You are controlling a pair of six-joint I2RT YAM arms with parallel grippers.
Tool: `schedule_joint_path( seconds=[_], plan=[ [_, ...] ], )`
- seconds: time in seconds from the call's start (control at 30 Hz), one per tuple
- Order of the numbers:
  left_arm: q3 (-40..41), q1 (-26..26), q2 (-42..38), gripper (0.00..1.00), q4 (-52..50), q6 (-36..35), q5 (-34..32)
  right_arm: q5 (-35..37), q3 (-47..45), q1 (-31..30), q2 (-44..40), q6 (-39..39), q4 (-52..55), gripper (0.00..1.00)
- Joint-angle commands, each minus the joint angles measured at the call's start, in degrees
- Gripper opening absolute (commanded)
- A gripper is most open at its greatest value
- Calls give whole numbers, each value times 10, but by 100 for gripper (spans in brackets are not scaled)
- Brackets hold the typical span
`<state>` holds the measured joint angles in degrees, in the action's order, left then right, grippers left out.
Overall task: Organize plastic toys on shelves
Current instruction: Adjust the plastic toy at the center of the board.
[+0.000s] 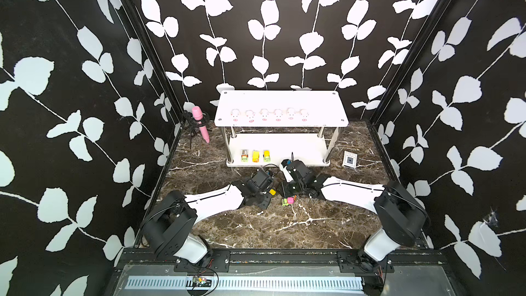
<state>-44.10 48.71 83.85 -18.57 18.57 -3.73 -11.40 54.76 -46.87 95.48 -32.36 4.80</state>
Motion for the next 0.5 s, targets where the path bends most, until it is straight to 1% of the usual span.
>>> schedule_joint_path(
  seconds=[0.0,0.13,0.23,0.33,0.47],
  plan=[
    [2,2,-21,28,-20,2,-26,-24,40,-2,29,3,-27,33],
    [-2,2,-33,35,-28,9,-28,-21,71,-5,64,6,-25,30],
    [1,2,-55,36,-26,21,-11,-11,93,-5,80,14,-12,28],
    [16,2,-82,37,1,33,44,-10,112,-5,96,19,4,25],
    [37,2,-95,36,49,54,159,-29,132,-5,121,22,14,23]
  ],
)
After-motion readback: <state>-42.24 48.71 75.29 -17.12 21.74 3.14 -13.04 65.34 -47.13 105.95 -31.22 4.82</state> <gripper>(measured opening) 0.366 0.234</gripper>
